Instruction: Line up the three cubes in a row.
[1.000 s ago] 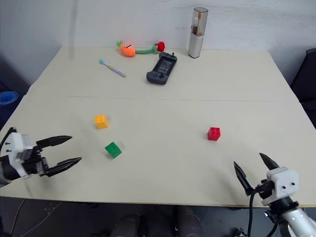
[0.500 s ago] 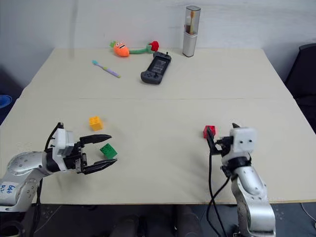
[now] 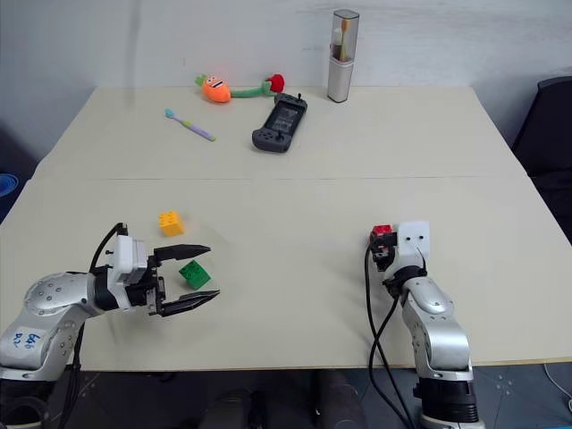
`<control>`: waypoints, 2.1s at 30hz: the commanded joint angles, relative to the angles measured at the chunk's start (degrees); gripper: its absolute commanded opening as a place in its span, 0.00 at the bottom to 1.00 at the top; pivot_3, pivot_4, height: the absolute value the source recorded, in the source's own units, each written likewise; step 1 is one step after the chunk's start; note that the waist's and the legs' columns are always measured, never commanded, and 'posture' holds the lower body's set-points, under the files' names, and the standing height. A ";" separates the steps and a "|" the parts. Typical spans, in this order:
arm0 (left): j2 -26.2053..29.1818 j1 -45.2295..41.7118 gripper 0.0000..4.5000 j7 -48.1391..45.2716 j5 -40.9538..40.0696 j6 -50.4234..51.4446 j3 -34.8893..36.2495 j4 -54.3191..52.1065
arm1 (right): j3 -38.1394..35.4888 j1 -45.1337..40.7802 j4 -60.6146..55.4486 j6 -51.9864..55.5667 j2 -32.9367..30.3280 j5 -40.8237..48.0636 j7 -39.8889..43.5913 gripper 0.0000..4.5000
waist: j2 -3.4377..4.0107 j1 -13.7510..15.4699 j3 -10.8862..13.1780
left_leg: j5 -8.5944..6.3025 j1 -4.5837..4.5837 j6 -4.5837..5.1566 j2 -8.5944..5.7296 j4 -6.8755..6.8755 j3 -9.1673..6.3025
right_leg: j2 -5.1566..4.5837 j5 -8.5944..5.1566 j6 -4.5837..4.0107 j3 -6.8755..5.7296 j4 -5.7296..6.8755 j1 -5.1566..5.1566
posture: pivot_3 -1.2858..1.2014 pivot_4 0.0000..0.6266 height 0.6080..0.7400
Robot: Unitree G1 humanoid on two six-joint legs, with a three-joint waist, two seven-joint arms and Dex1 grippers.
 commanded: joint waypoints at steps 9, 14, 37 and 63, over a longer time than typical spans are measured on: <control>1.17 -1.18 1.00 -1.21 0.28 -0.91 1.05 0.03 | 11.98 -3.42 6.96 -21.37 -28.77 8.69 60.36 0.33 | -0.15 0.52 0.04 | -0.23 0.06 0.43 -0.02 0.14 -0.01 | 0.03 0.07 0.15 -0.11 -0.30 0.22 | 0.52 0.24 1.00; 1.71 -2.30 1.00 -2.28 -0.59 0.58 0.92 0.54 | 16.09 -16.66 31.12 -32.52 -25.92 5.55 72.98 0.33 | -0.14 0.19 0.11 | -0.16 0.11 0.33 -0.02 0.16 0.04 | 0.03 0.07 0.14 -0.06 -0.13 0.19 | 0.52 0.24 1.00; 3.69 1.68 1.00 0.27 -2.81 5.99 9.28 -2.46 | 12.47 -22.95 32.42 -35.64 -21.53 6.79 76.56 1.00 | -0.06 0.22 0.16 | 0.07 -0.06 -0.09 0.04 0.21 0.01 | -0.08 0.02 0.04 -0.08 0.02 0.01 | 0.52 0.24 1.00; -7.40 13.52 1.00 12.67 -2.14 8.29 15.17 -2.45 | 1.91 -0.01 3.79 -31.45 -20.18 24.20 69.02 1.00 | -0.13 1.48 0.11 | -0.16 0.13 0.28 -0.02 0.00 -0.11 | -0.24 0.04 -0.08 -0.22 -0.09 0.16 | 0.52 0.24 1.00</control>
